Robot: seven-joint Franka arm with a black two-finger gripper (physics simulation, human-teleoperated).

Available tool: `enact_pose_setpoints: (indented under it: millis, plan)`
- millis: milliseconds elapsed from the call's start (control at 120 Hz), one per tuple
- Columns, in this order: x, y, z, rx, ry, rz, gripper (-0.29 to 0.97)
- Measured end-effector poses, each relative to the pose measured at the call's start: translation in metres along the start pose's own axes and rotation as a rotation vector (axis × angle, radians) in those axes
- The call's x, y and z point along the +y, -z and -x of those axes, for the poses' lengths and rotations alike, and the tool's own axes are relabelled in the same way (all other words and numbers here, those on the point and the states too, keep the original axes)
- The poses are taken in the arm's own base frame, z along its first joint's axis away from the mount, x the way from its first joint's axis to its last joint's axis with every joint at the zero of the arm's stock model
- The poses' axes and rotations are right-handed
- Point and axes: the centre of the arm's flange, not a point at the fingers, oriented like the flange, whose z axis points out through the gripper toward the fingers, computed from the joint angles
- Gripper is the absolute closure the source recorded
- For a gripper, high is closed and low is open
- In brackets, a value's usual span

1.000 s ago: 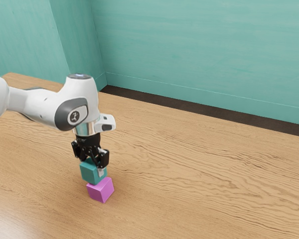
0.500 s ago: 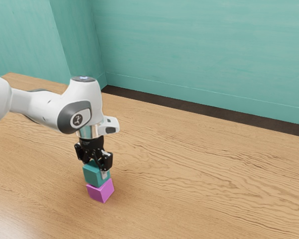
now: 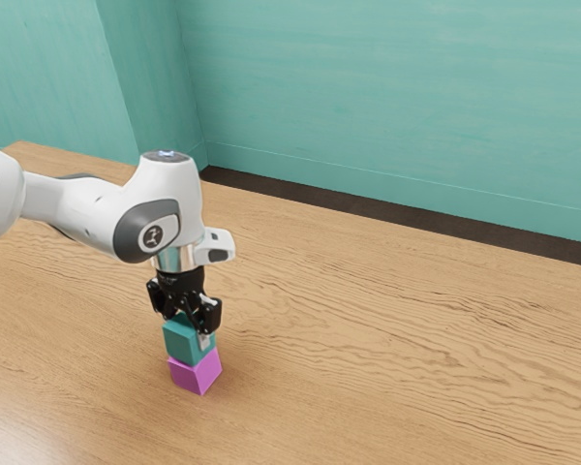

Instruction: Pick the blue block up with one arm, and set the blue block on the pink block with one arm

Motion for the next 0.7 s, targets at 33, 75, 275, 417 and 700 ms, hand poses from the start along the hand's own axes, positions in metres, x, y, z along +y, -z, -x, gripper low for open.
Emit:
enact_pose_setpoints:
  millis: [33, 75, 275, 417, 700]
  plan:
    - [-0.001, 0.000, 0.000, 0.000, 0.002, 0.000, 0.29]
    - [-0.002, 0.000, 0.000, 0.001, 0.005, 0.000, 0.29]
    - [0.000, -0.001, -0.001, 0.005, 0.000, -0.006, 0.18]
    - [0.005, 0.000, -0.001, 0.010, -0.011, -0.010, 0.09]
    - [-0.012, 0.064, 0.014, 0.115, -0.019, -0.018, 0.02]
